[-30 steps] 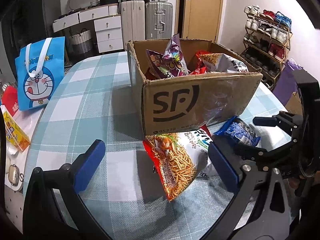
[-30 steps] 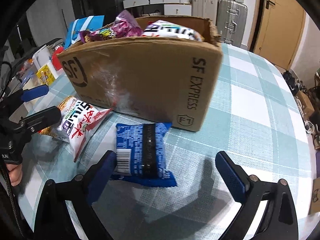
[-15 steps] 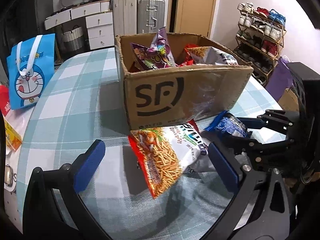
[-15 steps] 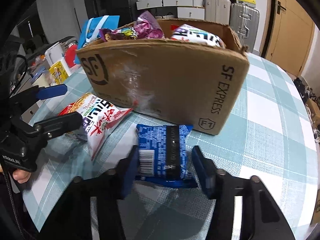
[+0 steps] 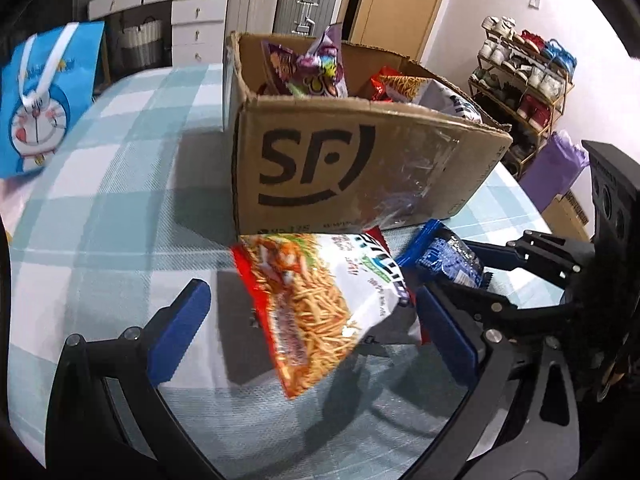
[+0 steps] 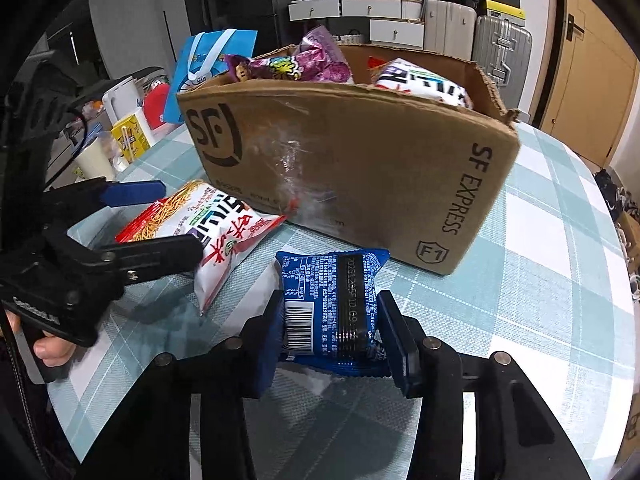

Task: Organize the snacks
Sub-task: 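Grasp the orange noodle bag with the left gripper while the right grasps the blue biscuit pack, then lift and carry the noodle bag and blue pack over the box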

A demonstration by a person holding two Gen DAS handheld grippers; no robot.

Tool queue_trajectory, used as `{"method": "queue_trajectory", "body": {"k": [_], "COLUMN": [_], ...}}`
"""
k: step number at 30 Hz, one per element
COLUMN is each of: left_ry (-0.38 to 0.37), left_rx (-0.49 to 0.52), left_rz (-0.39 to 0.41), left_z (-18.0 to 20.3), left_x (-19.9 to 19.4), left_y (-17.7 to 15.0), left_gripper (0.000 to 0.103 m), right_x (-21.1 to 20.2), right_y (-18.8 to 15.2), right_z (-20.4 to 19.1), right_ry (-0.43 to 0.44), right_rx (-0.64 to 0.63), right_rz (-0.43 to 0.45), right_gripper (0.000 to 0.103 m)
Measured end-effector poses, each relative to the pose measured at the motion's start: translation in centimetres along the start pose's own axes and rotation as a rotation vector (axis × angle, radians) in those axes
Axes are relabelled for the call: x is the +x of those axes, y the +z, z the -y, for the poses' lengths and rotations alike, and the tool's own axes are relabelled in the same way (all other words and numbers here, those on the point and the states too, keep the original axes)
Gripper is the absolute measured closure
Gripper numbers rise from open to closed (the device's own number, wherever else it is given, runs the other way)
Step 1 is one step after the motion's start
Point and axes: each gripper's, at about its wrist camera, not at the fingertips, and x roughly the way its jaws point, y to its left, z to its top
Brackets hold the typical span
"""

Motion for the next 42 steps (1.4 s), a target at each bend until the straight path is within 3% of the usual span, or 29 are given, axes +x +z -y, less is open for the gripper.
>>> {"method": "queue_trajectory", "body": {"k": [2,7,8,15,16,17,25,42], "left_ry": [-0.020,-0.081,-0.089,-0.115,-0.112,-0.112,-0.146,-0.144], "left_rx": [0.002,-0.002,-0.003,0.015,0.022,0.032,0.062,0.114], "left_rz": [-0.002,-0.020,-0.023,-0.021,-0.021,-0.021,0.003,0.100], "left_z": [0.1,0.4,0.4,1.3,1.4,1.6,1.4,1.4], "left_x": [0.3,1.0,1.0,1.2,1.2,1.2,-0.1,-5.4], "left_y": [0.0,0.1,0.2,0.4,0.4,0.5,0.5,0.5], "left_gripper": [0.004,0.025,0.025,0.040,0.048,0.050,0.052,0.053], "right_x": [-0.1,-0.1,-0.1,-0.1,-0.2,-0.2,-0.4,-2.6], "right_y": [0.0,0.0,0.0,0.0,0.0,0.0,-0.1,-0.5], "right_z": [0.0,0.2,0.2,-0.1,-0.2,-0.2,-0.1,0.6], "right_ry": [0.000,0.005,0.004,0.006,0.006,0.008,0.008,0.016], "right_rx": [-0.006,-0.009,-0.010,-0.021,-0.022,-0.024,-0.029,-0.016], "right_rz": [0.002,0.001,0.002,0.002,0.003,0.004,0.010,0.066], "right_gripper": [0.057,0.057,0.057,0.057,0.057,0.057,0.057,0.057]}}
